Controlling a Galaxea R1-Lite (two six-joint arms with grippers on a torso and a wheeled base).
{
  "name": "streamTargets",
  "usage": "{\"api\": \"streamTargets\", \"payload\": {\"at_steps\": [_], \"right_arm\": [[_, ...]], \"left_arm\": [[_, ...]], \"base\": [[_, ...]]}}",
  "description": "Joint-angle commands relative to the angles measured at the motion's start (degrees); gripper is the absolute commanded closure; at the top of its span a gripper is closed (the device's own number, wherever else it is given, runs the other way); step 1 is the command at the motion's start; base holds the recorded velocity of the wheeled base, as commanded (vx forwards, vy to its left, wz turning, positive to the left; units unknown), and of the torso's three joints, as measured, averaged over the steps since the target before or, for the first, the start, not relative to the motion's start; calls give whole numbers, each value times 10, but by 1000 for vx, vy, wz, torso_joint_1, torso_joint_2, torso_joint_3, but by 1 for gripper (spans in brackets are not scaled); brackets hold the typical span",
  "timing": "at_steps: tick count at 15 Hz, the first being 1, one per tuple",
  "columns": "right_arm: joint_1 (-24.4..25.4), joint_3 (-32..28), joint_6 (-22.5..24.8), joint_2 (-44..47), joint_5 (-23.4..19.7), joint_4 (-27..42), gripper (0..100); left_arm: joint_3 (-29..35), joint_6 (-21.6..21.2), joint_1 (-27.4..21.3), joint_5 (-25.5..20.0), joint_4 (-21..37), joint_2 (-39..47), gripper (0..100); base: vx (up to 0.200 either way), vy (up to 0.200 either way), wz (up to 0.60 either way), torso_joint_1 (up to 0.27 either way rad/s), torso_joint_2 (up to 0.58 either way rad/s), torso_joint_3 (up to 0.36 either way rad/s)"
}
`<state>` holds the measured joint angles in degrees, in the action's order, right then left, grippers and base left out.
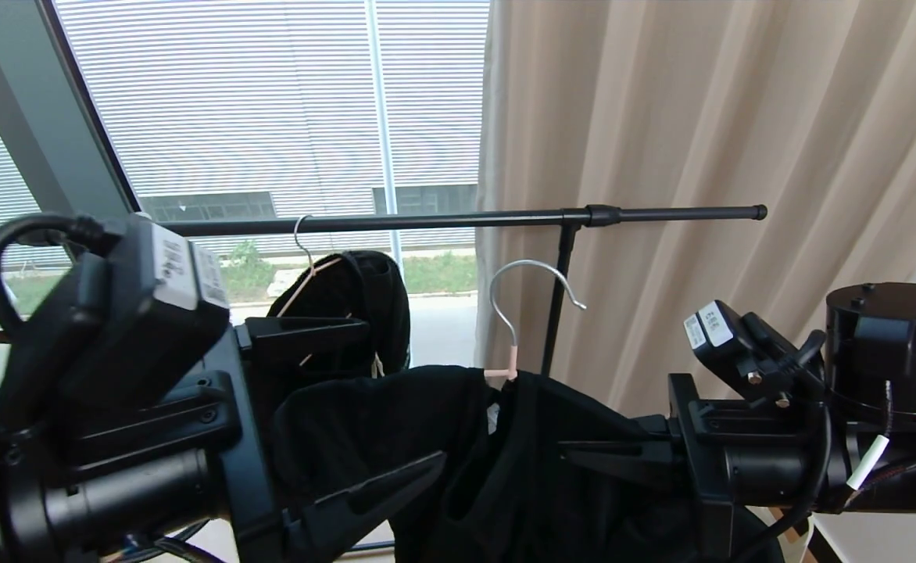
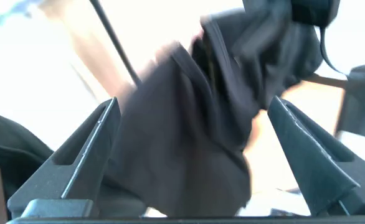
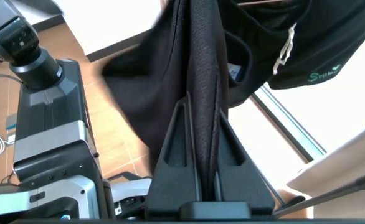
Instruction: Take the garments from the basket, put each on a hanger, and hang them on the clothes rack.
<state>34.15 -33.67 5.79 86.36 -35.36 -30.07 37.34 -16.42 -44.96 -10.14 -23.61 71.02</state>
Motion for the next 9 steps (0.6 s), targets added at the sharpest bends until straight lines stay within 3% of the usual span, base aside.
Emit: {"api": "streamTargets", "payload": {"at_steps": [1,2,4,5,6,7,8,9], "right_arm": [[-15,12,8,0,-8,-8,100],[-23,21,12,0,-11,-18,100],[-56,49,12,3,-45,-61,100],[-61,55,13,3,-58,-70,100],[-74,71,17,1,-74,-89,100],[-82,74,32,3,-79,-89,100],[-87,78,42,6,-88,-89,100],[-90,80,46,6,-98,-89,100]], "left_arm": [[-31,0,25,-6,0,-54,0],[-61,0,53,-33,-2,-65,0],[-107,-5,149,-157,-4,-80,0],[-110,-4,172,-189,-5,-80,0],[-112,-5,248,-291,-16,-76,0],[-114,-6,301,-362,-25,-68,0],[-118,-19,345,-429,-35,-50,0],[-119,-33,372,-463,-42,-39,0]], "base": [[0,0,0,0,0,0],[0,0,0,0,0,0],[0,0,0,0,0,0],[0,0,0,0,0,0],[0,0,0,0,0,0],[0,0,0,0,0,0],[0,0,0,0,0,0],[0,0,0,0,0,0]]}}
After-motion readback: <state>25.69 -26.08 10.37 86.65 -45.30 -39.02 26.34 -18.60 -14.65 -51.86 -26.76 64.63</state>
